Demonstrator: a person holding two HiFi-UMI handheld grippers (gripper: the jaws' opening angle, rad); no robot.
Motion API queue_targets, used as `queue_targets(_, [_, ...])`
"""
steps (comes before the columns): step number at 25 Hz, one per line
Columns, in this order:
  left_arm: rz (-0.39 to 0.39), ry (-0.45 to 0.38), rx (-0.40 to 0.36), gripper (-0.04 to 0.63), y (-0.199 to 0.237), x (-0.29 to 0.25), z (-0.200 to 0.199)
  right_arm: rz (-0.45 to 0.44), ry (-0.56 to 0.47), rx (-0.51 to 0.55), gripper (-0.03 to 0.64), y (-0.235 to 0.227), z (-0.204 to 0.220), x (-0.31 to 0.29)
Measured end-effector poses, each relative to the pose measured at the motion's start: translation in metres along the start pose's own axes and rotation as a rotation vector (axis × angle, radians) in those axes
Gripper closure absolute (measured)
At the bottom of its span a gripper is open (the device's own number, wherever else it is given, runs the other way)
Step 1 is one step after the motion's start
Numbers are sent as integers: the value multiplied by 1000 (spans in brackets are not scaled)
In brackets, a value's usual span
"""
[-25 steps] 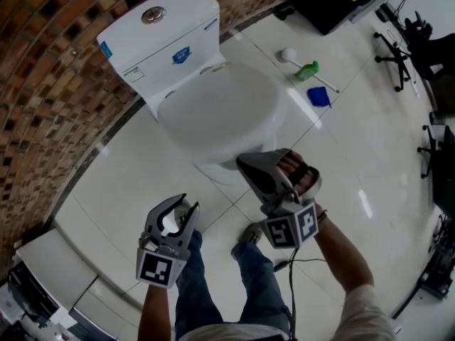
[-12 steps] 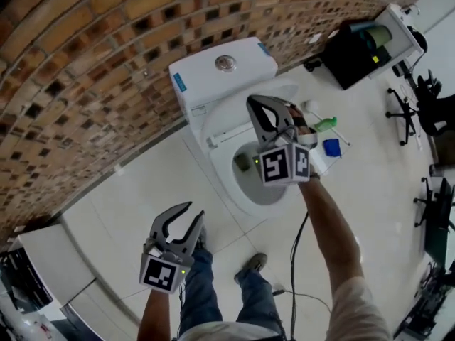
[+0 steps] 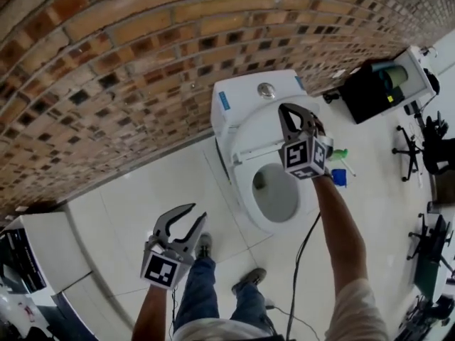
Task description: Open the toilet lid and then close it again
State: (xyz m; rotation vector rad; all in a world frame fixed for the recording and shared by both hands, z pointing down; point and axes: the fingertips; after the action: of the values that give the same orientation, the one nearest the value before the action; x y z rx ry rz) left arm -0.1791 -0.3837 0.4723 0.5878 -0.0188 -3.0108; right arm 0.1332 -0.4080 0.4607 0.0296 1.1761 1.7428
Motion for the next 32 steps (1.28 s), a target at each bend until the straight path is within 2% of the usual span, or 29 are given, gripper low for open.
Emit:
queue_targets(3, [-3,-13,0,488,-2,5,-11,-16,26,-51,617,-4,-3,5])
queue_targets(7, [6,-64,-17,488,-10,10,-44,7,-27,-224,617,-26,-14,54])
queue_targets(12, [40,-119,-36,488,-42,21,-103,24,-175,-445,617,-59,-37,186])
queue_targets(16, [119,-199,-53,488,-93,28,-159,37,-238,-542,617,-74,-27,296])
queue_targets(20, [217,-231,-82,488,-158,37,-198,60,-256,-629,617,-66,-4,390])
queue_targets(23, [275,-225,-96,488,-205,44,-207,81,-303,-691,617,-44,13,442])
queue_targets(28, [363,-220,-161,488,-270,44,-210,63,-253,-789,617,3,51,491])
queue_targets(32, [412,-212,-207,488,-303,46,-206,59,-258,-864,617,25,67,516])
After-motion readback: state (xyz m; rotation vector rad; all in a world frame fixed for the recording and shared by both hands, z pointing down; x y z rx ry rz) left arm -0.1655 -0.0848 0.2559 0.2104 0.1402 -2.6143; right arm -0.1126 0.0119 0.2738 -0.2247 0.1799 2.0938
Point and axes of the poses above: the fingertips, and each gripper's own axes: x backward along the fingers, y to its left, z out of its underside, and after that the axes turned 6 degrees about y, right-handed
